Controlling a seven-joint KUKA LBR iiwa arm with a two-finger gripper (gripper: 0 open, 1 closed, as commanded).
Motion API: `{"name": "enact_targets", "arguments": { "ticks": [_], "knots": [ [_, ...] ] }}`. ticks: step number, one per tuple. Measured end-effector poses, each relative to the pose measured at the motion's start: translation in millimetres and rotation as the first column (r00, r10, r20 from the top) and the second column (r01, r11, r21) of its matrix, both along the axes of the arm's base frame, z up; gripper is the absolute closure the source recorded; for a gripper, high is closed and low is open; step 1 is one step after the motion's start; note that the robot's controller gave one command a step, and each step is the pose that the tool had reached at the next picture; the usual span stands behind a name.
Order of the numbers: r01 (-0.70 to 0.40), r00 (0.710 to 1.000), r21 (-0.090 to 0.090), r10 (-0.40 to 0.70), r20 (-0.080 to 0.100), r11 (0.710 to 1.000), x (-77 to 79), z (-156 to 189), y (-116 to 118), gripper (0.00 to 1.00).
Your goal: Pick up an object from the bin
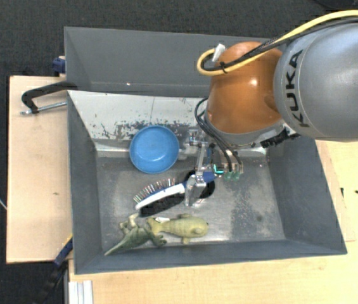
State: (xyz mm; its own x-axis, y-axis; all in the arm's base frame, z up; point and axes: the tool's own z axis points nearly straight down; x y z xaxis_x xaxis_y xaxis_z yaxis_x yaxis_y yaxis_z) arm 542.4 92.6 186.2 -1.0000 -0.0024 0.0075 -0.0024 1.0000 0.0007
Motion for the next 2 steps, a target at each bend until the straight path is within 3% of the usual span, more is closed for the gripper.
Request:
{"name": "enact_targets", "arguments": {
  "ticks": [1, 2],
  "knots": [
    [0.017, 1.000, 0.002, -0.017, 0.011, 1.000, 9.1, -116.9, 9.2, 0.00],
    [0.019, 0.999, 0.004, -0.019, 0.027, 1.000, 13.9, -110.0, 8.5, 1.00]
  ]
}}
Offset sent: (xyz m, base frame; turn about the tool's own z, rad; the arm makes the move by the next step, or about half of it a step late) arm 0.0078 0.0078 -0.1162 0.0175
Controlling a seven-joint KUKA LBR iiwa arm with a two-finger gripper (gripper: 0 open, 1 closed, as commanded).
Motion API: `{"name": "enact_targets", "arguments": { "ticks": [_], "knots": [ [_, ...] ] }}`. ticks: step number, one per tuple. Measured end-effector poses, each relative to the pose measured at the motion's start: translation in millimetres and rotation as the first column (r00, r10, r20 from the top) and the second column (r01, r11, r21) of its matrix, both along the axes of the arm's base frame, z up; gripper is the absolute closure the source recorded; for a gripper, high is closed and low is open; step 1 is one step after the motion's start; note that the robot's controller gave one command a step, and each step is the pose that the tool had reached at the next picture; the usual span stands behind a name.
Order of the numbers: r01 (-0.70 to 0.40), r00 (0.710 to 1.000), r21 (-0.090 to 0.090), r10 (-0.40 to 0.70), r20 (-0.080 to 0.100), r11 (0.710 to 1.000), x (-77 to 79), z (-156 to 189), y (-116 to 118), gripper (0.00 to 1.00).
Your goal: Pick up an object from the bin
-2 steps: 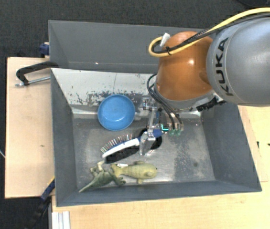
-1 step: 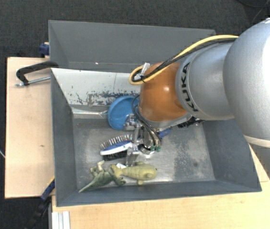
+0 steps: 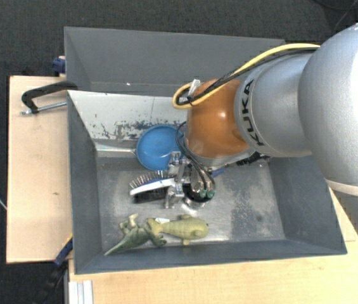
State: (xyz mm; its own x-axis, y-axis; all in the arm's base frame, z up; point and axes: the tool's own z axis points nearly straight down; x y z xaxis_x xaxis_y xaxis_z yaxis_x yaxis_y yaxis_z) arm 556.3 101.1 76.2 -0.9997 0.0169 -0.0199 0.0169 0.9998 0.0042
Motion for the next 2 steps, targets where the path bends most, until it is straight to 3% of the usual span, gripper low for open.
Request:
{"name": "enact_targets", "arguments": {
  "ticks": [1, 2],
  "knots": [
    [0.036, 0.999, 0.000, -0.036, -0.007, 0.999, 12.3, 99.1, -4.4, 1.00],
    [-0.302, 0.953, -0.006, 0.302, -0.010, 0.953, 4.1, 172.8, -27.1, 1.00]
  ]
}}
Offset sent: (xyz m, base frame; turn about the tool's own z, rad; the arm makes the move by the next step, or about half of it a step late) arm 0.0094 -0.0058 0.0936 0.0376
